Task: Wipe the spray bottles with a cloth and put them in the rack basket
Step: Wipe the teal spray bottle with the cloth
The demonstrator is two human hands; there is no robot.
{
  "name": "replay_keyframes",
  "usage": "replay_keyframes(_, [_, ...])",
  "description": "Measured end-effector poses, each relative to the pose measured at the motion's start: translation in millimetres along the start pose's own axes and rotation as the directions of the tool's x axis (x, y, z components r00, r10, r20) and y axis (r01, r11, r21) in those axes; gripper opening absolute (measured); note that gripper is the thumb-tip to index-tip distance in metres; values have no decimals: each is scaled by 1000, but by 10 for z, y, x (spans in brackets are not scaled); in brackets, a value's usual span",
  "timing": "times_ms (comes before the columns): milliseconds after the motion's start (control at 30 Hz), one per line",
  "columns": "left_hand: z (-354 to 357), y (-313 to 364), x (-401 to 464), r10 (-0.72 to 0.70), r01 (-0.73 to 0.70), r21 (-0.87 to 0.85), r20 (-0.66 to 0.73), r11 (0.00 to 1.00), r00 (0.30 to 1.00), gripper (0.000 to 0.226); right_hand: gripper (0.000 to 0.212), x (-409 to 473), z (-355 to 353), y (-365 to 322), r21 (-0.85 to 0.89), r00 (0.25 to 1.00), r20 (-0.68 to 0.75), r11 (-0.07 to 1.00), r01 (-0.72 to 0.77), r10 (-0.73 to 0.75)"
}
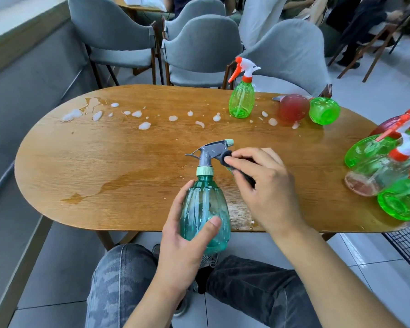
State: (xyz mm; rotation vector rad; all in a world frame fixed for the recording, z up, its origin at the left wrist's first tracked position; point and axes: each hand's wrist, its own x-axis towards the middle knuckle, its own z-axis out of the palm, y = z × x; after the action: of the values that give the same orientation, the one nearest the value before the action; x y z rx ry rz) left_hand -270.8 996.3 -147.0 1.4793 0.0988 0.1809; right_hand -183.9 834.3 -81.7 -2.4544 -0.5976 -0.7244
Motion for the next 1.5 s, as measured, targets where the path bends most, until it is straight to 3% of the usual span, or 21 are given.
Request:
replay_keyframes(133, [-51, 10, 2, 7, -7, -2, -31, 1000, 999, 77, 28, -76, -72, 36, 32, 992, 103, 997, -73, 69])
replay_keyframes(300, [-9, 31, -40, 24, -24, 9, 16, 1000, 1000, 77, 26, 154, -138, -64, 83, 987, -132, 994, -76, 87])
replay_keyframes(500, [21, 87, -24, 75, -75, 49, 10, 996, 997, 76, 26, 101, 61, -232, 140, 987, 102, 984, 113, -128])
replay_keyframes(667, [32, 93, -61, 92, -94, 68, 23, 993, 995, 74, 28, 194, 30, -69, 23, 995, -82, 998, -55, 57])
replay_keyframes(800, [48, 122, -6, 89, -90, 36, 19, 995, 996, 77, 28, 118, 37, -134, 45, 994, 49, 995, 93, -95])
replay_keyframes(933, [36, 117, -22, 61, -61, -18, 25, 998, 998, 77, 27, 245, -67, 157, 5, 991, -105, 996, -86, 86])
replay_keyframes(1000, [25, 136, -26, 64, -63, -40, 22, 997, 998, 76, 26, 212, -143, 267, 124, 962, -169, 973, -195, 215])
replay_keyframes(1100, [16, 147, 14, 56, -55, -74, 17, 996, 998, 79, 24, -26, -139, 238, 448, 889, -89, 815, -368, 450])
replay_keyframes(1167, [25, 159, 45, 45, -42, -105, 28, 994, 999, 78, 26, -201, -42, 180, 543, 849, 8, 711, -447, 528])
replay_keyframes(1300, [86, 191, 75, 37, -20, -192, 88, 981, 995, 69, 33, -374, 118, 16, 614, 847, 84, 643, -458, 524])
replay_keyframes(1433, [117, 200, 77, 37, -11, -248, 101, 969, 994, 61, 33, -390, 119, -60, 627, 872, 53, 663, -408, 487])
replay_keyframes(1500, [136, 230, 73, 72, -54, -183, 90, 982, 993, 67, 31, -389, 92, -86, 614, 884, 30, 689, -385, 467])
